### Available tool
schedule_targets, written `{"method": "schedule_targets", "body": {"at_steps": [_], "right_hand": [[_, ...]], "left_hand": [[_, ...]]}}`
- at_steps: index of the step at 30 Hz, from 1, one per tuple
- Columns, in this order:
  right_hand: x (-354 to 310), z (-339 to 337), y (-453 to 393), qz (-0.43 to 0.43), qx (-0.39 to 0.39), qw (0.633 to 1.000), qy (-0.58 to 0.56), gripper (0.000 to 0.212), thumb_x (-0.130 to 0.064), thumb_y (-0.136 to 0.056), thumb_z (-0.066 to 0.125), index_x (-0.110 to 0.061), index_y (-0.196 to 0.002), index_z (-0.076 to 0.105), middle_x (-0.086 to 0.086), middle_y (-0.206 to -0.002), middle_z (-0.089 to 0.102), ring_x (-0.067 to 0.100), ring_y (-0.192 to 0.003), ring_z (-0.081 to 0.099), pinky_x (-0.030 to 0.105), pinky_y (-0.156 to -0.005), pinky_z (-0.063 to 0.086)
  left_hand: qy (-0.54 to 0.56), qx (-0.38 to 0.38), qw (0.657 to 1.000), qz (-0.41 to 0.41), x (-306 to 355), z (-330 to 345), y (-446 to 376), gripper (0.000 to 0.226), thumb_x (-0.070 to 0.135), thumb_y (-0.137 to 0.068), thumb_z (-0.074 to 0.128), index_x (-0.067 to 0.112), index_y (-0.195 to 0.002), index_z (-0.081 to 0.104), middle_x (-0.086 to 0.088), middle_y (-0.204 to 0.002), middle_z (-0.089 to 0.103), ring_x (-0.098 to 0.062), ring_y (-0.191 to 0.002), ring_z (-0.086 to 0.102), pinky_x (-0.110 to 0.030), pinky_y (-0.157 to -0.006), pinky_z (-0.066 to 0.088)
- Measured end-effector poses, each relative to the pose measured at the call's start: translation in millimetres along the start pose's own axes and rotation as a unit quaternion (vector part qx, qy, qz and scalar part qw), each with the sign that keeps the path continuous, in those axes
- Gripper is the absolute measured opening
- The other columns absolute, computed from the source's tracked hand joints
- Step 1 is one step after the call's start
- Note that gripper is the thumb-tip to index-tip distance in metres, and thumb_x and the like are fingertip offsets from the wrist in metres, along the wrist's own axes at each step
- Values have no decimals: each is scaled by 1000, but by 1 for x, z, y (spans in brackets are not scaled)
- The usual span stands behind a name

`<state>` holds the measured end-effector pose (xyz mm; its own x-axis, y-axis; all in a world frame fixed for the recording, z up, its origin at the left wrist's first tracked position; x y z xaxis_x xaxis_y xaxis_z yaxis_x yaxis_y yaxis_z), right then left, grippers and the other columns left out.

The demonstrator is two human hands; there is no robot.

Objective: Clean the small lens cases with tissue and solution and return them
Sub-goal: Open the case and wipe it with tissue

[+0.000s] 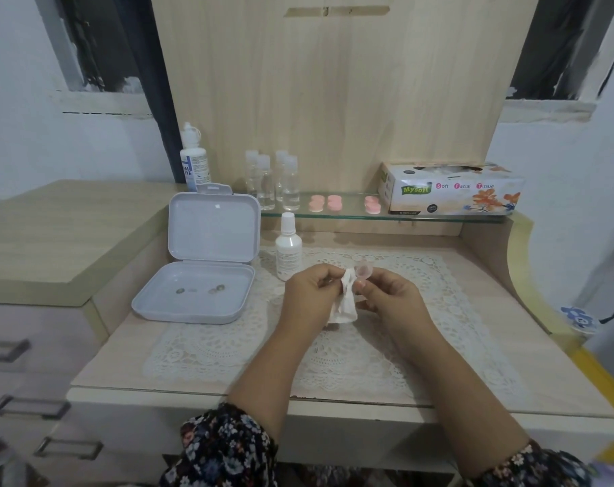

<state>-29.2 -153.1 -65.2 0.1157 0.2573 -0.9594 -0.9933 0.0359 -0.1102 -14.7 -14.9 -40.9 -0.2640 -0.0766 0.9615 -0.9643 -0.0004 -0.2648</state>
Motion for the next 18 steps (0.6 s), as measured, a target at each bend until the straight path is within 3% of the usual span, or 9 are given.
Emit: {"method": "schedule_targets", "body": {"at_steps": [5,7,9,12,14,18], "right_hand": [[-3,-2,1,8,18,999,-29,14,-15,-94,60,-4,-93,67,19,-103,71,38,-99,67,48,-93,51],[-6,1,2,12,30,999,-30,17,-15,-95,58,-2,-88,66,15,-94,70,30,-83,69,43,-83,55],[-4,7,5,37,20,997,-66,25,-14,-98,52,0,-80,62,14,-71,60,23,-61,59,45,-72,58],[-2,17,11,77,-24,993,-84,35,-22,-101,49,2,-77,57,15,-61,48,24,-52,48,51,-73,55],[-2,15,12,93,-29,994,-43,37,-28,-100,50,4,-87,60,13,-60,46,21,-48,50,49,-72,58],[2,9,8,116,-10,993,-15,43,-36,-98,51,0,-77,58,12,-59,44,20,-46,47,46,-69,59]], "left_hand": [[-4,56,998,27,0,-12,-6,30,-1,-87,58,26,-81,71,9,-80,71,-4,-77,65,-20,-71,53],[-22,103,992,67,7,-20,-3,30,-2,-86,58,25,-82,70,13,-78,68,4,-72,60,-12,-68,47],[-47,113,980,160,18,-20,2,26,-4,-85,59,19,-87,72,12,-83,67,2,-77,61,-13,-71,47],[-106,67,948,293,29,-8,9,20,2,-81,62,13,-92,74,10,-95,67,-12,-92,63,-25,-82,51],[-171,29,927,332,28,3,11,21,12,-83,58,11,-95,75,7,-99,67,-13,-96,59,-19,-86,46],[-208,-39,933,291,19,11,8,32,28,-84,52,12,-99,75,5,-99,67,-5,-96,52,-8,-85,37]]}}
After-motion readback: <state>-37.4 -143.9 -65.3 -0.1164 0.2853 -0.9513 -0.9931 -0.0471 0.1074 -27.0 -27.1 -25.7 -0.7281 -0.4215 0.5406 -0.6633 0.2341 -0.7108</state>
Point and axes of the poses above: each hand's wrist, its own y-axis away from the middle knuckle, its own z-axis out of the palm, x = y × z, the point moved 7 cm from there along -y, towards the middle knuckle
